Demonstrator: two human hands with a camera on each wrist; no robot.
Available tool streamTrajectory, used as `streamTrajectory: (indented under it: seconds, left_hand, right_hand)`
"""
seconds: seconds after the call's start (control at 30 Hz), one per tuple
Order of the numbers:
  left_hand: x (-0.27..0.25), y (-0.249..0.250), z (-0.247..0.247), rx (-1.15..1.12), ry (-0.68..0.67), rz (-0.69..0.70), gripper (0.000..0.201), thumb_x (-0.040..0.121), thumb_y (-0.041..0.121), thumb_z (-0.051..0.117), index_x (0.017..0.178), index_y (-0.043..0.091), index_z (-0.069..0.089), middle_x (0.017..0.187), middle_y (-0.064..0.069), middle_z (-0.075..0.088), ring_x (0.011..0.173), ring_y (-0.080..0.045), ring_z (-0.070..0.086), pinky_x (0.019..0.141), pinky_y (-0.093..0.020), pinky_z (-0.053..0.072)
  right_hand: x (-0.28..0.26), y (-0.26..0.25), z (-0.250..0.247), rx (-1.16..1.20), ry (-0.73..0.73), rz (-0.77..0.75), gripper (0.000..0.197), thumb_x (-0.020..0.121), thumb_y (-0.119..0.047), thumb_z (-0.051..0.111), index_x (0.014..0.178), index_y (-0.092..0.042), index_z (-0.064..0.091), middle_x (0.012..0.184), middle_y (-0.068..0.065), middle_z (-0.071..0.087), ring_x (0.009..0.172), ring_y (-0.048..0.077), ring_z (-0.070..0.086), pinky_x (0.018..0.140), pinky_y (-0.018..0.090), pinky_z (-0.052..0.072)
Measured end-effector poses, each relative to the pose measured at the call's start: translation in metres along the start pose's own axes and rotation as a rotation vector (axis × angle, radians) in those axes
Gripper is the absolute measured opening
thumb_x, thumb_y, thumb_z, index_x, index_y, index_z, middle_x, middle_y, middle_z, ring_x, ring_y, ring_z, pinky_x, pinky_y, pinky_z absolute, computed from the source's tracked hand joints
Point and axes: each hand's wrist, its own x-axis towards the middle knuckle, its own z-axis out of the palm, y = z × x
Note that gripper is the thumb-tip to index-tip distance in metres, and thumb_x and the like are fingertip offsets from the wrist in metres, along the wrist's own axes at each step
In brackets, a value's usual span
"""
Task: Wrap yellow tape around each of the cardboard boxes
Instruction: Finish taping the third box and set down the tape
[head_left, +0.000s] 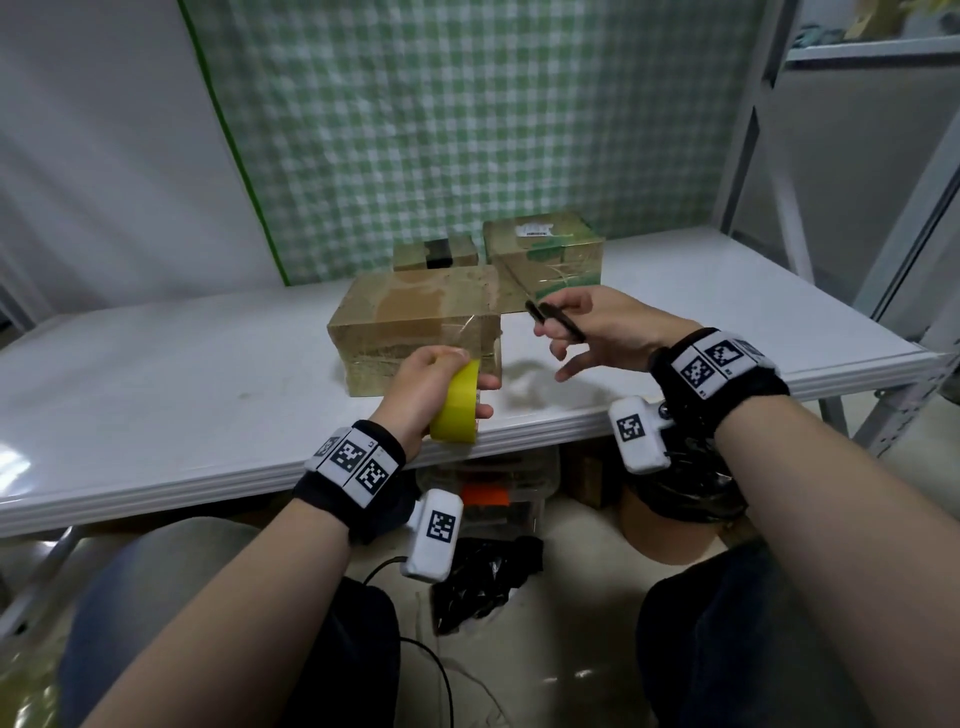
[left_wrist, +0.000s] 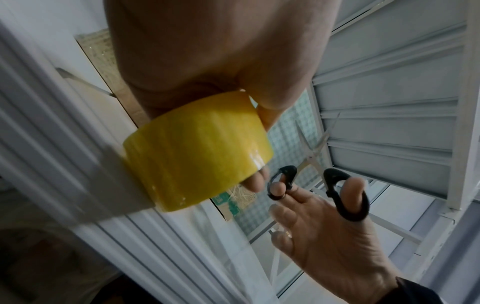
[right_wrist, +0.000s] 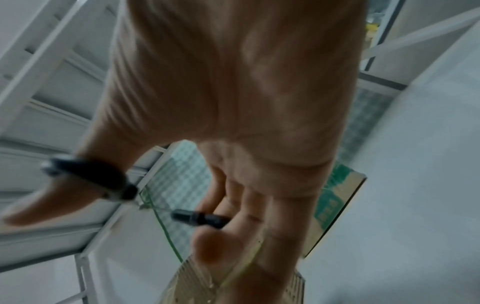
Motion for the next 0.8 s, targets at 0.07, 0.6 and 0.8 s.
streamTrajectory:
  seconds: [0.07, 0.6, 0.8]
  left_hand:
    - [-0.001, 0.0, 0.0, 0.0, 0.011, 0.015, 0.015, 0.106, 0.018, 0.051, 0.115, 0.007, 0.049, 0.084, -0.015, 0.077, 0.053, -0.028, 0.065, 0.058, -0.035, 0.054]
    - [-0.002, -0.001, 0.001, -0.021, 0.024, 0.006, 0.016, 0.105, 0.018, 0.053, 0.116, 0.007, 0.052, 0.08, -0.014, 0.076, 0.05, -0.027, 0.064, 0.054, -0.032, 0.054]
    - [-0.003, -0.002, 0.0, -0.04, 0.019, 0.002, 0.014, 0.104, 0.019, 0.054, 0.11, 0.006, 0.054, 0.077, -0.013, 0.074, 0.048, -0.025, 0.061, 0.056, -0.033, 0.053]
  right_hand:
    - [-0.003, 0.001, -0.005, -0.112, -0.063, 0.054, 0.023, 0.085, -0.014, 0.077, 0.104, -0.008, 0.066, 0.092, 0.007, 0.064, 0.065, 0.016, 0.057, 0.067, 0.042, 0.06]
    - [0.004, 0.015, -0.014, -0.425, -0.135, 0.267, 0.066, 0.054, -0.047, 0.09, 0.104, -0.009, 0.073, 0.092, 0.004, 0.071, 0.07, 0.016, 0.057, 0.069, 0.035, 0.057]
    - [0.016, 0.008, 0.0, -0.439, -0.164, 0.245, 0.048, 0.061, -0.044, 0.09, 0.097, -0.015, 0.076, 0.087, 0.004, 0.071, 0.067, 0.015, 0.055, 0.068, 0.034, 0.056]
